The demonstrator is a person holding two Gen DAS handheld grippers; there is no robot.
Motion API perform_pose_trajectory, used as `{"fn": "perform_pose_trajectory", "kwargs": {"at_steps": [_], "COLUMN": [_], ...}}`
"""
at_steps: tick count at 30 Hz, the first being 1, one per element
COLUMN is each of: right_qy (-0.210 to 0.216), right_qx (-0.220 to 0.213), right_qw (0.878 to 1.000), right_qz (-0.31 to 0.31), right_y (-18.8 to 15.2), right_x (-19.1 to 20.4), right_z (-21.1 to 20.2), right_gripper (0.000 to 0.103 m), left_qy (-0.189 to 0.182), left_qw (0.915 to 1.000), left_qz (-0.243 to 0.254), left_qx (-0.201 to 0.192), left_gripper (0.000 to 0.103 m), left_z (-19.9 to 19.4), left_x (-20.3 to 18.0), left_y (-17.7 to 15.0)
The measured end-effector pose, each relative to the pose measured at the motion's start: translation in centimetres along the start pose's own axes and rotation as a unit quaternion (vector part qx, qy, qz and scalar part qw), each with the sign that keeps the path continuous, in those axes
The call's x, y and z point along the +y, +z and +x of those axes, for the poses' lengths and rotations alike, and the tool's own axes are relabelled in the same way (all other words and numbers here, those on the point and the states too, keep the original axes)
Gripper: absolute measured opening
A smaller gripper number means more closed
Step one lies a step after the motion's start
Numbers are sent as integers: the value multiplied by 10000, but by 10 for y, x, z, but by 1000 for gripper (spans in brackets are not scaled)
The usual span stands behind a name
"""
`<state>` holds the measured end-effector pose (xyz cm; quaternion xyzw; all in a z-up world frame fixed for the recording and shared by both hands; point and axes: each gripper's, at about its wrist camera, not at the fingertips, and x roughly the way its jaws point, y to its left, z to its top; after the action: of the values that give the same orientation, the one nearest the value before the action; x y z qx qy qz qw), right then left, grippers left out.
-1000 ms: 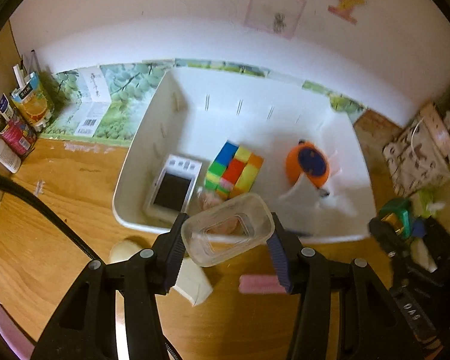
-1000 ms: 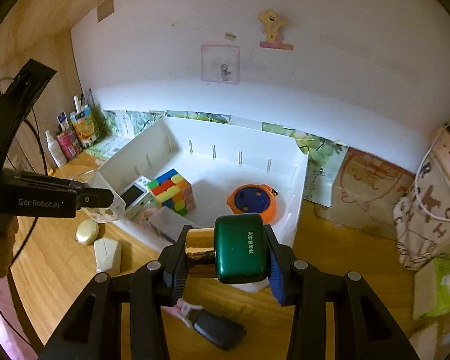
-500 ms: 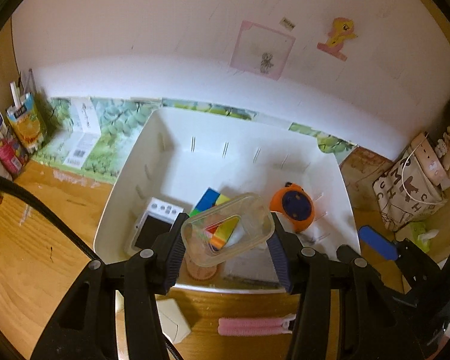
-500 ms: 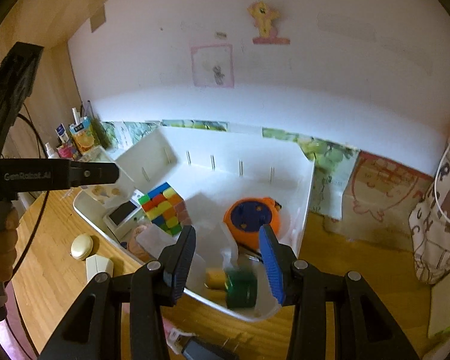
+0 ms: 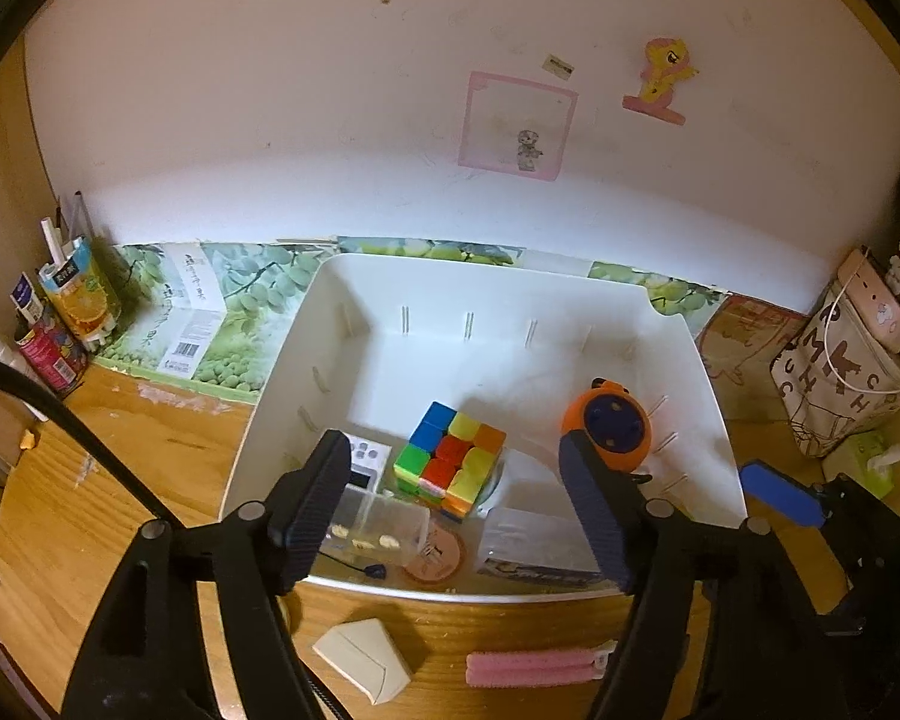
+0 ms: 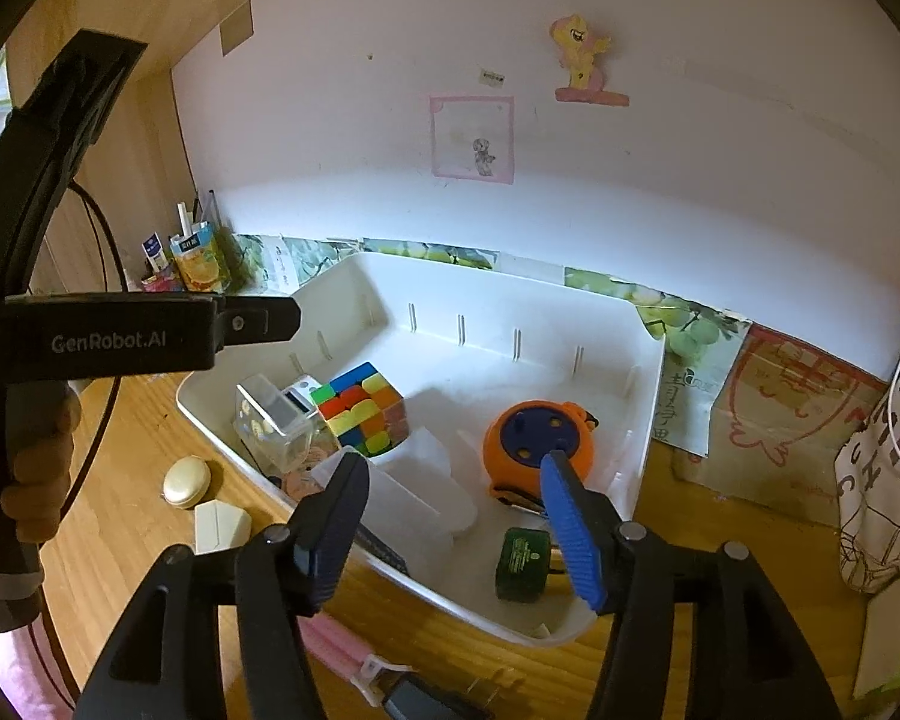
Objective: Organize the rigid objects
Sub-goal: 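Carry the clear box with left tool while right tool carries the green jar to the bin, then open left tool releasing the box in bin while right tool releases the jar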
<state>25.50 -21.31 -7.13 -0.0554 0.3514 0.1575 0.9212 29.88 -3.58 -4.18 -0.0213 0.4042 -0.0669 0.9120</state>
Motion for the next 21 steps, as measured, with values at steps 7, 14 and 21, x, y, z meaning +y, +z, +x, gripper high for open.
{"fn": "perform_pose_trajectory", "kwargs": {"at_steps": [7, 14, 21], "right_qy": [3, -102, -185], "right_qx": [75, 226, 361], "right_qw": [9997, 9976, 9891], "right_qz": [220, 645, 1414], "right_y": [1, 0, -4], "right_x": [0, -1, -8], "right_z": [-10, -22, -32], "right_gripper": [70, 76, 78], "left_qy": [133, 210, 168], "left_qw": [9999, 9997, 9995], "left_qz": [-46, -94, -216], "left_qx": [-34, -27, 172], "left_gripper": [79, 82, 83], "left_z": [-15, -33, -44], "left_x": [15, 37, 60], "left_y": [-7, -16, -34]}}
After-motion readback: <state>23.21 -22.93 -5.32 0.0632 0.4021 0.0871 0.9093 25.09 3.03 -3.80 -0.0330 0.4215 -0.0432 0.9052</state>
